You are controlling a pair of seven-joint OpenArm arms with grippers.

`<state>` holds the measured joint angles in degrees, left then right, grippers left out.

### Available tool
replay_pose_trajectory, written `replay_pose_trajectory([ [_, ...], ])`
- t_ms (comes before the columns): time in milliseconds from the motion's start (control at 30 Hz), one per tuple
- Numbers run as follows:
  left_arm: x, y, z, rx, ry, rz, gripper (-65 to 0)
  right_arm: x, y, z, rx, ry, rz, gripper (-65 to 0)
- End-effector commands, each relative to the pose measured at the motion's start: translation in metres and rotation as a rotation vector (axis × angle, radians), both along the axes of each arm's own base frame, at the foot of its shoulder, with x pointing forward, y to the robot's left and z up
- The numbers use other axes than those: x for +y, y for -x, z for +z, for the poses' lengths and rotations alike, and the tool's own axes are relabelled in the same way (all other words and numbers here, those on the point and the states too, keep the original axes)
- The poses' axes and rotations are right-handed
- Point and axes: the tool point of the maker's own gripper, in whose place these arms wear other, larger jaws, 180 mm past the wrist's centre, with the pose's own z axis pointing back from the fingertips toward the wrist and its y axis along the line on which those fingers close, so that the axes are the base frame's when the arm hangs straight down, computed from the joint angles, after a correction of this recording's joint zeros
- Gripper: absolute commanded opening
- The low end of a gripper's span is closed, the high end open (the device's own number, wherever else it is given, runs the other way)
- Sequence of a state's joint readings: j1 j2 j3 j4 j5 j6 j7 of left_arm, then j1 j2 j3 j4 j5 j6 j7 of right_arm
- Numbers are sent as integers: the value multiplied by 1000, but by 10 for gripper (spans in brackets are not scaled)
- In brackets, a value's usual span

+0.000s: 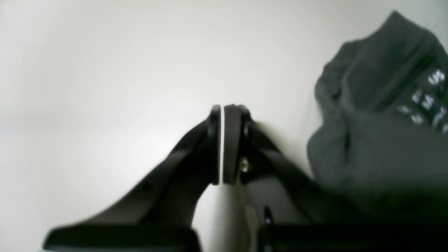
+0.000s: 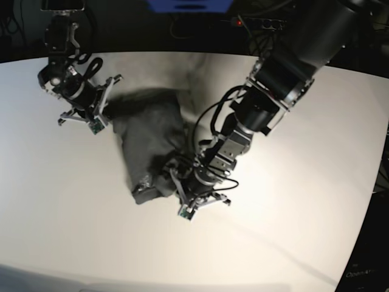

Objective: Fold the T-shirt properly
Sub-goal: 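Push the shirt's sides inward with both grippers to square the rectangle, then lift both grippers away from the folded shirt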

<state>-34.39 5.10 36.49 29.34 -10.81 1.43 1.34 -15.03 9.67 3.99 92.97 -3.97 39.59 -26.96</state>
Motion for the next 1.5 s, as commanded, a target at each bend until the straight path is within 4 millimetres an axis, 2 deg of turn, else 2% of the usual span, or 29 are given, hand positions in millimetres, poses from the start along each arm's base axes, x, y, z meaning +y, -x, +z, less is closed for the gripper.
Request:
replay_pose_trajectory([
  [0,-10,-22,36,-103,41,-7,-632,1,3,3,-3,1,9,-649],
  [100,-7,-25,37,-129,43,-5,-632,5,18,-4,26,-8,7,-649],
  [267,-6,-39,58,-203,63,-4,-632,17,37,-7,49,-32,5,-649],
  [367,-6,-44,66,-217,66,-5,-632,22,44,2,34,-32,15,-649],
  [467,-6,-44,67,-220,69,-5,-632,36,54,11,24,-43,43,-649],
  [567,-10,-41,69,-218,78,-11,-632,32,57,14,19,-31,42,-649],
  [600,-12,-35,63,-193,77,-14,-632,30,57,14,19,-27,42,-649],
  [633,-13,-28,58,-172,78,-19,-632,22,57,15,18,-7,40,-649],
  [700,-4,-19,58,-165,78,-21,-632,10,55,16,15,18,34,-649],
  [767,0,-4,68,-171,96,-39,-632,-3,53,18,9,40,13,-649],
  [867,19,23,76,-132,130,-26,-632,-22,52,22,3,75,-14,-649],
  [1033,75,67,71,-83,100,32,-632,-41,54,25,0,104,-50,-649],
  [1167,131,122,51,2,46,99,-632,-62,65,25,13,130,-100,-649],
  [1267,159,162,34,65,15,136,-632,-73,73,24,28,143,-128,-649],
  [1367,175,200,18,133,-2,162,-632,-72,84,22,36,135,-127,-649],
  [1467,184,226,8,179,-3,193,-632,-65,76,34,-20,120,-104,-647],
])
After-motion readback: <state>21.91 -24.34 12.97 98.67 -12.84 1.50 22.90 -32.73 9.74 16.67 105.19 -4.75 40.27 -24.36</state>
